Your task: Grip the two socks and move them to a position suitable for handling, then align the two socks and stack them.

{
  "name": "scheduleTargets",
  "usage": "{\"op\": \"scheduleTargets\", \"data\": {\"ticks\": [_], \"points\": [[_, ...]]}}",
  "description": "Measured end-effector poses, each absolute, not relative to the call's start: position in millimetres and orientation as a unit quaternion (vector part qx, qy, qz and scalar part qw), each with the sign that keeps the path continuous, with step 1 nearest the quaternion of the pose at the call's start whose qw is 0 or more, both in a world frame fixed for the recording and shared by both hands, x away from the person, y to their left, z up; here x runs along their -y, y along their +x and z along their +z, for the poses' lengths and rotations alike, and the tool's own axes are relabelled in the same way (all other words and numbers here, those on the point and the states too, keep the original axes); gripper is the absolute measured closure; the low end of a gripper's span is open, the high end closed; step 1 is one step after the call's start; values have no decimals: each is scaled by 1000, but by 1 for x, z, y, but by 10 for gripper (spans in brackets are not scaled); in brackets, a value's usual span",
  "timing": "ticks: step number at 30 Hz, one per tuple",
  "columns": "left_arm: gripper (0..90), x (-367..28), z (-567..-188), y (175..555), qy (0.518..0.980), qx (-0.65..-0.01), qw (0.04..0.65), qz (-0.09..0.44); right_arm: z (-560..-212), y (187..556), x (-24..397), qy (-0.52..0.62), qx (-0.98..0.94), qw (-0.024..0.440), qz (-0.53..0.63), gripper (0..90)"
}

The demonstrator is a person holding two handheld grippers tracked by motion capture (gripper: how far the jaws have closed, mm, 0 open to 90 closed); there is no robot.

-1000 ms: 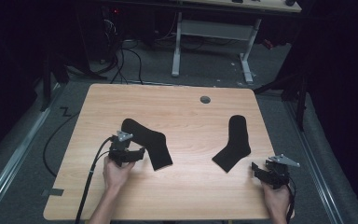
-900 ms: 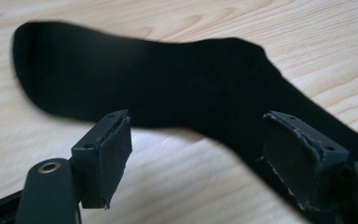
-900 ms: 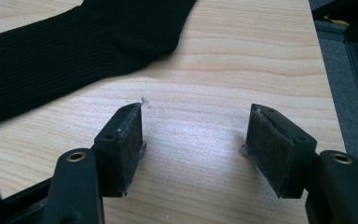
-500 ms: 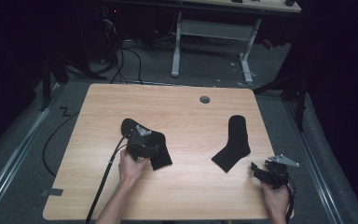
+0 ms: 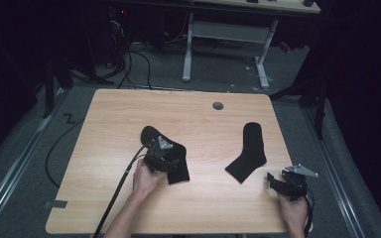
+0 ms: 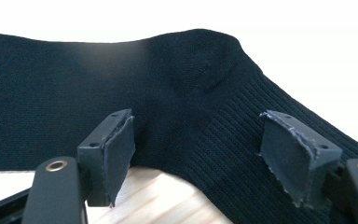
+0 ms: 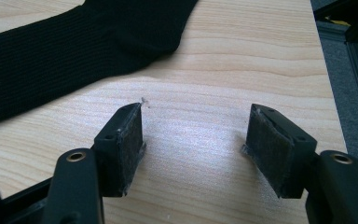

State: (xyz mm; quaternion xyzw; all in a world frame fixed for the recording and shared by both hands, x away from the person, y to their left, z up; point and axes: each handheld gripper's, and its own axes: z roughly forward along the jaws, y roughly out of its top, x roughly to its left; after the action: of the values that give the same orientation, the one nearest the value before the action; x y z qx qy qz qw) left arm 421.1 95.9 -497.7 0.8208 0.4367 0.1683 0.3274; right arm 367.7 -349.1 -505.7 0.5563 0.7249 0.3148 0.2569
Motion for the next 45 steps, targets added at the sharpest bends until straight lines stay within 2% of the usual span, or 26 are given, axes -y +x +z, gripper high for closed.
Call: {"op": "scheduleTargets", "data": {"ticks": [13, 25, 34, 45], "points": [[256, -57, -499, 417, 846, -380, 341, 151, -506, 367, 349, 559, -723, 256, 315, 363], [242, -50, -499, 418, 844, -374, 357, 144, -506, 367, 348, 561, -722, 254, 315, 363], [241, -92, -484, 404, 798, -421, 399, 167, -506, 367, 348, 561, -722, 254, 315, 363], [264, -167, -492, 379, 759, -501, 345, 231, -506, 367, 348, 558, -724, 253, 318, 378]]}}
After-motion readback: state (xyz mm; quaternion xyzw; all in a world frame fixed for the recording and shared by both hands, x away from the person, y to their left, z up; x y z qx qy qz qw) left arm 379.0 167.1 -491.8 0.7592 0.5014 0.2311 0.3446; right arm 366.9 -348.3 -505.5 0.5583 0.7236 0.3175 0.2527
